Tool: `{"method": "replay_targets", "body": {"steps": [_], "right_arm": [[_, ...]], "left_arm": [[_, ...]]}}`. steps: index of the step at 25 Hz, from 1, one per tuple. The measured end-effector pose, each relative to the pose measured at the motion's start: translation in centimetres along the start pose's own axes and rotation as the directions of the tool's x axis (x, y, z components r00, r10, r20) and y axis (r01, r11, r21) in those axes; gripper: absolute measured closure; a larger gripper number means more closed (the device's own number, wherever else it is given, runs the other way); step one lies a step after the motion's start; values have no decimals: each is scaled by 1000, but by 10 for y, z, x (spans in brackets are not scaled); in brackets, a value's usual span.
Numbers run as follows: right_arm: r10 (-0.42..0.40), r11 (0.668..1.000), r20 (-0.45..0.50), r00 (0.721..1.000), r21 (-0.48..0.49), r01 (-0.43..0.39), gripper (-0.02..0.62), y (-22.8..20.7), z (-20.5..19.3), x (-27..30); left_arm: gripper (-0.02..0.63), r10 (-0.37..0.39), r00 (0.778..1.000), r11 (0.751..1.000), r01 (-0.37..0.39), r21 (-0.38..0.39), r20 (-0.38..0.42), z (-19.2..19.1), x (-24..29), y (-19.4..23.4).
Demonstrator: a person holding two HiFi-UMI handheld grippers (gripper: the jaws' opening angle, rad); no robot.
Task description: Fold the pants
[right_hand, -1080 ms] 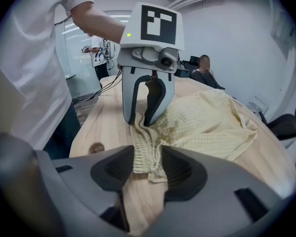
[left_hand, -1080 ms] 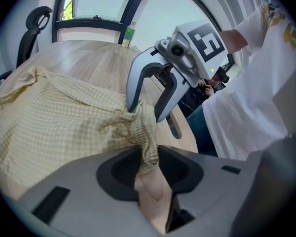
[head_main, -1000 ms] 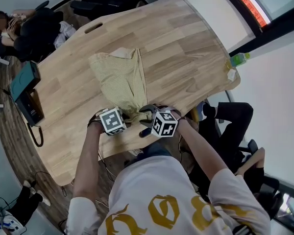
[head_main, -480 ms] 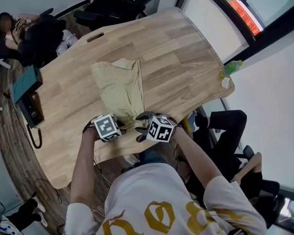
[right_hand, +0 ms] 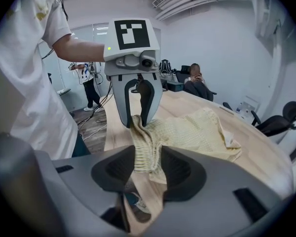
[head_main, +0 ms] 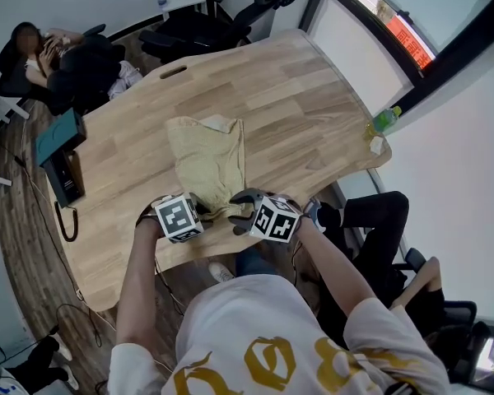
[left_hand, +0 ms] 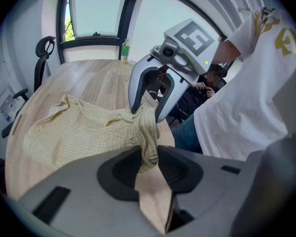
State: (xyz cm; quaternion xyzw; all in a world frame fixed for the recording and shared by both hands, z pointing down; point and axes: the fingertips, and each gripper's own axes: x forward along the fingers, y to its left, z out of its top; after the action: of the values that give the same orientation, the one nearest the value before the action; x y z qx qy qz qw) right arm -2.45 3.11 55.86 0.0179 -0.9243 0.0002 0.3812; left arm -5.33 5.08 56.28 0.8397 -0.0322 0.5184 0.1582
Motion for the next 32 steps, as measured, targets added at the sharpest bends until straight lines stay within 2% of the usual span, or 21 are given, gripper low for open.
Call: {"method": "replay_targets", "body": {"steps": [7, 12, 18, 26, 32], "right_arm": [[-9, 999, 81, 997, 45, 5, 433, 25, 28, -26], [3, 1000, 62, 998, 18, -4, 433, 45, 34, -36], [55, 998, 51, 997, 42, -57, 434, 71, 43, -48], [61, 994, 89, 994, 84, -68, 441, 72, 50, -50], [93, 985, 80, 993, 141, -103, 445, 51, 51, -42]], "left_arm": [[492, 10, 1000, 1000, -10, 10, 19, 4, -31, -32], [491, 16, 999, 1000, -16, 14, 30, 4, -37, -53], [491, -7, 998, 1000, 8, -5, 63, 3, -44, -81], [491, -3, 999, 1000, 3, 1, 52, 2, -50, -81], [491, -24, 999, 1000, 24, -7, 37, 1, -52, -58]]}}
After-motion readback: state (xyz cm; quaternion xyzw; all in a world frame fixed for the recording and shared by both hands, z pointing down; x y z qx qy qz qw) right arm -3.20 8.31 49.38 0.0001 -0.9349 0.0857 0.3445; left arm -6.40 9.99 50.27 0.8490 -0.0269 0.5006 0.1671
